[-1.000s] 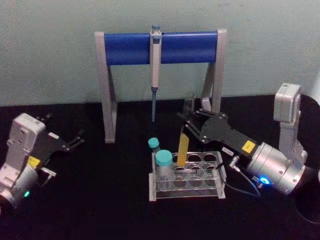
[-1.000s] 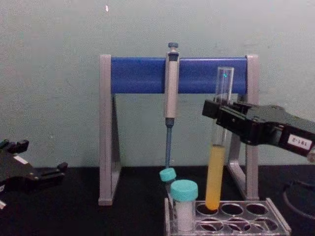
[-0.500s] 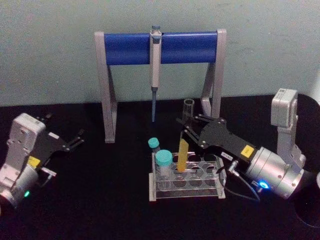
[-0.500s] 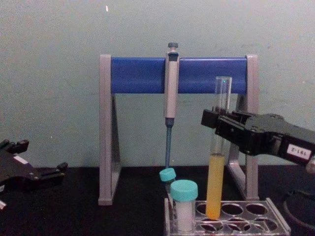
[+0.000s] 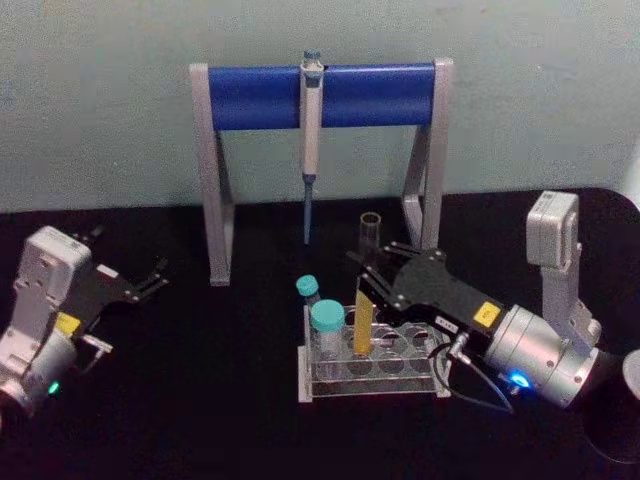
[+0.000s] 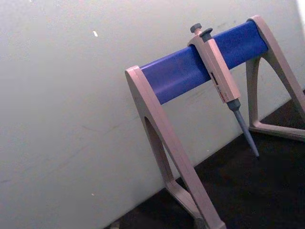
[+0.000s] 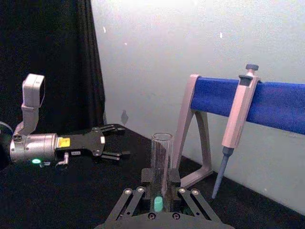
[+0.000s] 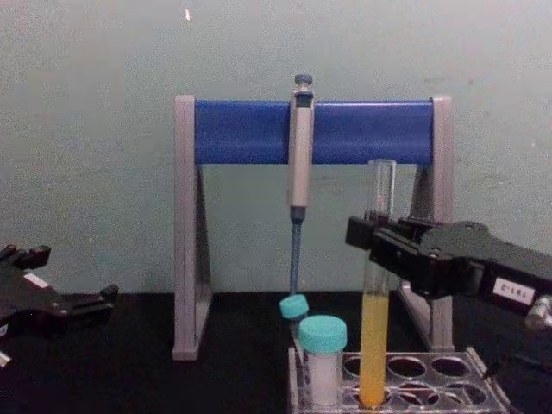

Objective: Pick up the test tube from the test tube rack, shake it, then place it back into the test tube rack.

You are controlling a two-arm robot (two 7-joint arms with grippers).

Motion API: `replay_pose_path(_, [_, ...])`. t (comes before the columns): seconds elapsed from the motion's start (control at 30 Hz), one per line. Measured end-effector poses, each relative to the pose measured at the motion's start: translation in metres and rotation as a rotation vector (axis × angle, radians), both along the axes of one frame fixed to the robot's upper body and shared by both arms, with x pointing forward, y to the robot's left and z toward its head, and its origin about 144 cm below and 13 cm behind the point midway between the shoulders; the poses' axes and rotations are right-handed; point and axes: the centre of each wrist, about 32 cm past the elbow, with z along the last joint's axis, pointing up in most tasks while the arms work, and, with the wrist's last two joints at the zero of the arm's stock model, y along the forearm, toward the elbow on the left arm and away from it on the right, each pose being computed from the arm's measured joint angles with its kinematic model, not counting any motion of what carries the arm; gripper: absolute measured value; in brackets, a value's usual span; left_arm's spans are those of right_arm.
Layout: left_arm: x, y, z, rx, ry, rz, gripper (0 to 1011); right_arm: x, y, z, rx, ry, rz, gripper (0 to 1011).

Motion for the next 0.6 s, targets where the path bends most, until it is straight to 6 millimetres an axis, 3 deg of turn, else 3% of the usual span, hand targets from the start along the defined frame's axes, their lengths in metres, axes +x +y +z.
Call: replay_pose_path(0.6, [0.0, 0.0, 0.0, 0.0, 0.0, 0.0, 1001, 0.0, 0.003, -0.017, -0.012, 0.037, -0.014, 230])
